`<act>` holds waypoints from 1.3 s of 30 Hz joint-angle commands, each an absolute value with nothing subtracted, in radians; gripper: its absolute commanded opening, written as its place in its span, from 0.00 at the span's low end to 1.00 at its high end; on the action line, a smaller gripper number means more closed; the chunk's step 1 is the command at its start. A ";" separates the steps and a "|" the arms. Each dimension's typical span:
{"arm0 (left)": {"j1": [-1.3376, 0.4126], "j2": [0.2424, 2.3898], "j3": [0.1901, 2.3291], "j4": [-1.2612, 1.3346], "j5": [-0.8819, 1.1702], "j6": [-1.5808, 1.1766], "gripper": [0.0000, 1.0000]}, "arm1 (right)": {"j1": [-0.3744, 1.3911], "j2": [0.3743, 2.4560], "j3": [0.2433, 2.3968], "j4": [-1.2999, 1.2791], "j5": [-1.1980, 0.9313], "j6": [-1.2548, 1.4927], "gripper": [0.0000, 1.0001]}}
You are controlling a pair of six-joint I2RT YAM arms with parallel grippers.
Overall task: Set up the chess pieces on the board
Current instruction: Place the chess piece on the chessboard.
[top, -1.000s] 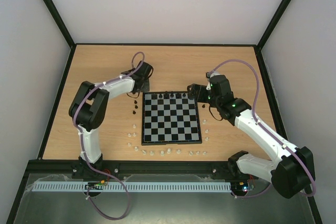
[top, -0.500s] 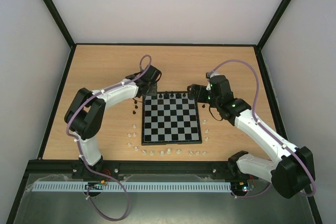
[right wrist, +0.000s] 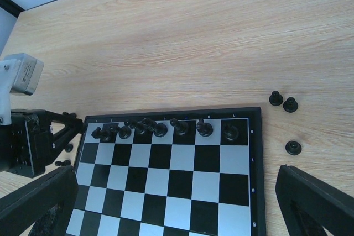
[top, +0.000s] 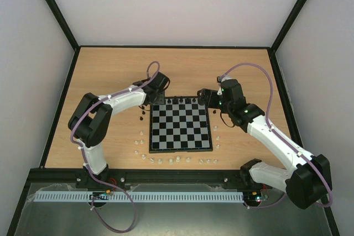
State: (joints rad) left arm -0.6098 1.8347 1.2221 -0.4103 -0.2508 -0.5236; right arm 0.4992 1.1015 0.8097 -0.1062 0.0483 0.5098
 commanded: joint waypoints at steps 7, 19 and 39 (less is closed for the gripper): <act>-0.632 1.824 1.185 -0.407 -0.259 -0.543 0.10 | 0.505 1.105 0.806 -0.100 0.041 0.518 0.99; -0.634 1.871 1.193 -0.398 -0.273 -0.543 0.10 | 0.505 1.108 0.801 -0.091 0.032 0.520 0.99; -0.630 1.923 1.239 -0.398 -0.275 -0.523 0.14 | 0.505 1.092 0.804 -0.105 0.058 0.515 0.99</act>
State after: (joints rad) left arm -0.6300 1.8896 1.2144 -0.3805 -0.2714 -0.5312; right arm 0.4992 1.1011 0.8097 -0.1062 0.0452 0.5102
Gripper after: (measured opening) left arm 0.136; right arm 0.986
